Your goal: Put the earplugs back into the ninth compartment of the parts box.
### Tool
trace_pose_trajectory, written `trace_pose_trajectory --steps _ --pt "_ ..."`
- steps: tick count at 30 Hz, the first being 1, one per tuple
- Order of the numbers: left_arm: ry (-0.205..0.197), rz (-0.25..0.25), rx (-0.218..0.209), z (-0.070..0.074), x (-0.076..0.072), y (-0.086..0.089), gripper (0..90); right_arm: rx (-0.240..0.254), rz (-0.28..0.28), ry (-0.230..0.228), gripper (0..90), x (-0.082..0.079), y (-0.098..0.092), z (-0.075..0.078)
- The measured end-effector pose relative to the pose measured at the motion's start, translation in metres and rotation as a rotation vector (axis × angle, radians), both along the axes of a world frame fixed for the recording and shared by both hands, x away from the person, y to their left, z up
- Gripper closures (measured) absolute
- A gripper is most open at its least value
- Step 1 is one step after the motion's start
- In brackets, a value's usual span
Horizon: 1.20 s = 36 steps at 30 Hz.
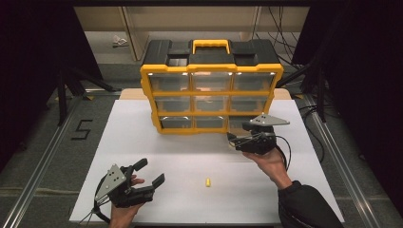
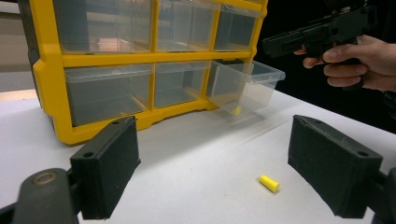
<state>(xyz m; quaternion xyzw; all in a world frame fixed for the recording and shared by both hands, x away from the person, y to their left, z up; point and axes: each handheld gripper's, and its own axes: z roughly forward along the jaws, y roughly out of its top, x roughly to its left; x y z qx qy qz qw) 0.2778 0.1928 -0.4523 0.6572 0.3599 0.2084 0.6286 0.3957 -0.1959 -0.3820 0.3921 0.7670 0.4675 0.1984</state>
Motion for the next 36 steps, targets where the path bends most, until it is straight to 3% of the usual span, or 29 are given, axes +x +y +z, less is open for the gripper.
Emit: trace_pose_trajectory --steps 16,36 --pt "0.001 -0.001 -0.004 0.0 0.0 0.0 15.8 0.024 0.076 0.044 18.8 -0.014 0.018 -0.004" --pt "-0.003 -0.001 -0.007 0.001 0.0 0.001 15.9 -0.044 0.163 0.101 16.9 -0.025 0.038 -0.019"
